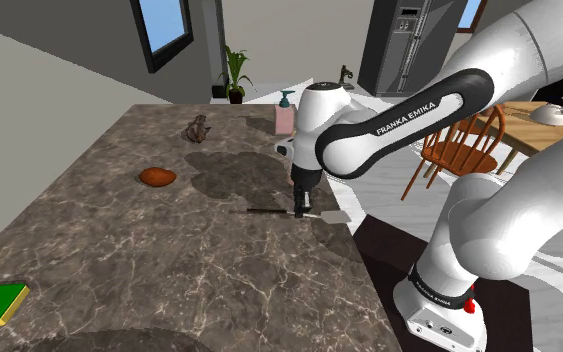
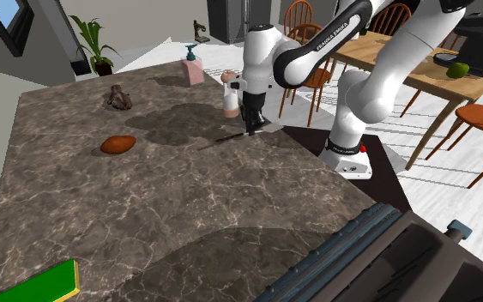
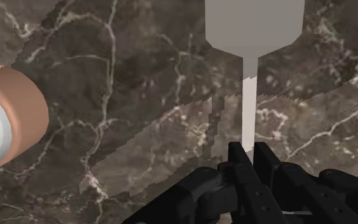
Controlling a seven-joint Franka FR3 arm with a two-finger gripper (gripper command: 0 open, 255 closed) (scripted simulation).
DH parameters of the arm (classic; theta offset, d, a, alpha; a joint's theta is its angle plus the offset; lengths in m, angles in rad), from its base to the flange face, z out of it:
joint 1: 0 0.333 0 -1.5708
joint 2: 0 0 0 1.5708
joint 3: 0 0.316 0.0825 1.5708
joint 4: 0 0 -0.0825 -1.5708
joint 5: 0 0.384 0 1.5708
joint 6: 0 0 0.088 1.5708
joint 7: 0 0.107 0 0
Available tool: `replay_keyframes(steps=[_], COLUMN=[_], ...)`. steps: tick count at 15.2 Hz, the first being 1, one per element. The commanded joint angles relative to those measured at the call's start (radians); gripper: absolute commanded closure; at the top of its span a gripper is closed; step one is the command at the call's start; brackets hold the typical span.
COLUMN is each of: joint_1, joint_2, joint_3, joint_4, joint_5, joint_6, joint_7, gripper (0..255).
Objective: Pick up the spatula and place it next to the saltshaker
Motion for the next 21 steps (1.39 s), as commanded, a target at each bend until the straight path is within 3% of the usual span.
replay_keyframes(steps=[1,8,9,14,18,21], joint_1=[0.000,0.000,0.000,0.000,-0.004,-0.004], joint_2=[0.014,0.014,0.014,0.014,-0.084,-0.084], joint_3=[0.000,0.000,0.000,0.000,-0.007,-0.007], joint_4=[-0.009,-0.008,-0.008,-0.008,0.057,0.057], joint_5=[0.001,0.001,0.001,0.001,-0.008,-0.008], joint_6=[0.023,0.023,0.023,0.023,-0.140,-0.140], joint_7=[-0.002,-0.002,-0.002,-0.002,0.001,0.001], gripper=[255,255,0,0,0,0])
